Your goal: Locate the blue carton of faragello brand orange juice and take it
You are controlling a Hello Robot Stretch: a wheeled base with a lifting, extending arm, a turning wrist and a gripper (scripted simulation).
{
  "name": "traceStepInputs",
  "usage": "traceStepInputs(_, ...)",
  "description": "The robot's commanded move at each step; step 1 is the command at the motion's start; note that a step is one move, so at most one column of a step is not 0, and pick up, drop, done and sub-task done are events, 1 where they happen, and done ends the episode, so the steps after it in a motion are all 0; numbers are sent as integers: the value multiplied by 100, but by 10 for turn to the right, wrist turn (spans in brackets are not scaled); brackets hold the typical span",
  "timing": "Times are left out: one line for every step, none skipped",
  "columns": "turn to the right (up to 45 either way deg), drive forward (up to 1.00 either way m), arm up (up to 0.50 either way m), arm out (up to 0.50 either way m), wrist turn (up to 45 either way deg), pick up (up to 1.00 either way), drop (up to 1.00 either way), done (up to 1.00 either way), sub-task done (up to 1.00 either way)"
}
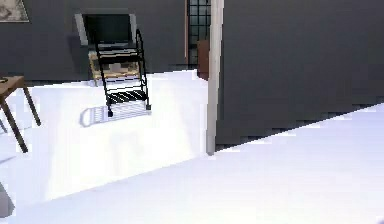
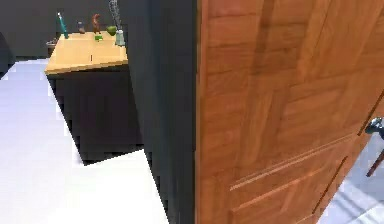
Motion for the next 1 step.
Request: traceStepInputs(420,0,0,0,0,0,0,0,0)
